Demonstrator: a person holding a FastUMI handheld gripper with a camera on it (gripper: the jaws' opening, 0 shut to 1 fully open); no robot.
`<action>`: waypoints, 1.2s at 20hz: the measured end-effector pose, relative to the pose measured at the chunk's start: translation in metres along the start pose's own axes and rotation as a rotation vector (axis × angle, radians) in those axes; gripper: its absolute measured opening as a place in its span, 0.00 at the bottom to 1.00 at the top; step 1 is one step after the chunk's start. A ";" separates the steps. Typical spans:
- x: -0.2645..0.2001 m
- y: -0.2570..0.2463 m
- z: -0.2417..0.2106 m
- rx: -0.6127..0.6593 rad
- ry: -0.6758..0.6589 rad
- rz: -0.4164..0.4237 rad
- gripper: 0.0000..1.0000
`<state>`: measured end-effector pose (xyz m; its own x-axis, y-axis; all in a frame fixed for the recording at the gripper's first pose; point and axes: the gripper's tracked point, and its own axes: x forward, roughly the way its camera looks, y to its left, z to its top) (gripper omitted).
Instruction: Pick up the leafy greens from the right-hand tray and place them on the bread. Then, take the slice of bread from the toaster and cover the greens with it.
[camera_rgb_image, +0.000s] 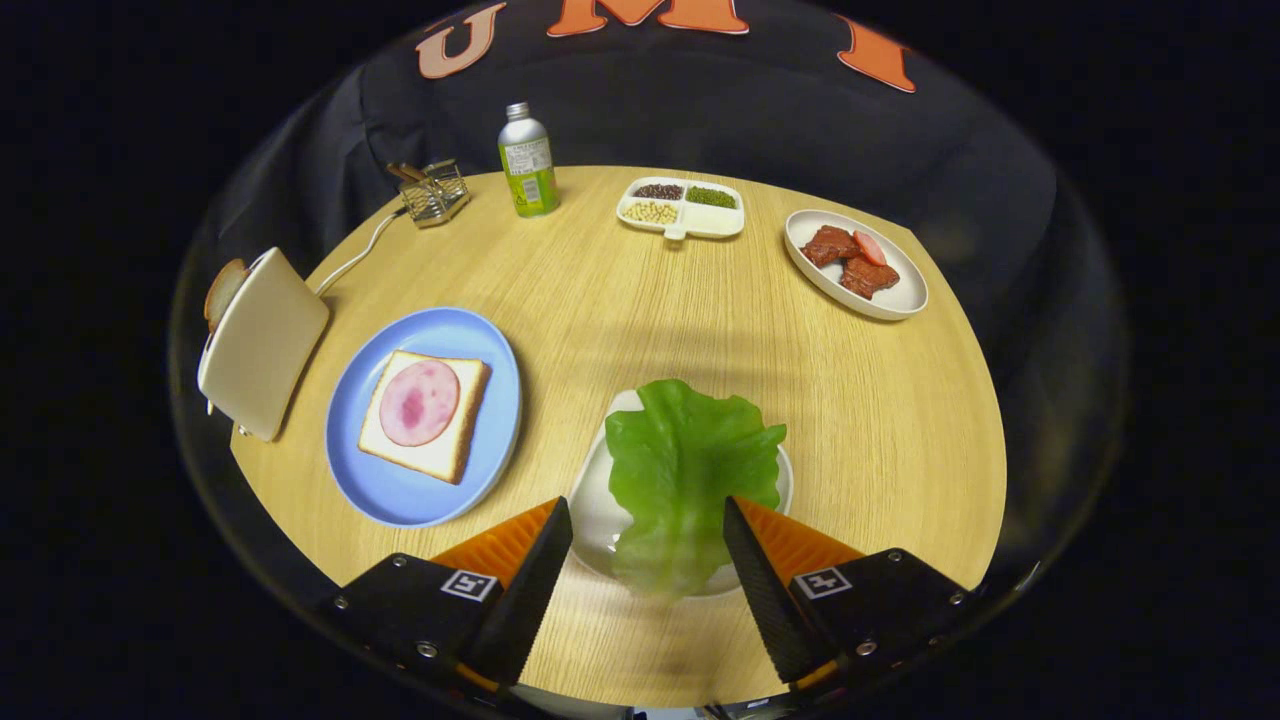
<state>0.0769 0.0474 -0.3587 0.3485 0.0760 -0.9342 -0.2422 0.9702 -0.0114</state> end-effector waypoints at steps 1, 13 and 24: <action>0.004 -0.002 0.000 0.023 0.019 0.005 0.91; 0.041 -0.024 -0.009 0.061 0.108 -0.048 0.77; 0.041 -0.022 -0.001 0.155 0.066 -0.019 0.14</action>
<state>0.0951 0.0285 -0.3969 0.2905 0.0470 -0.9557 -0.0914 0.9956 0.0212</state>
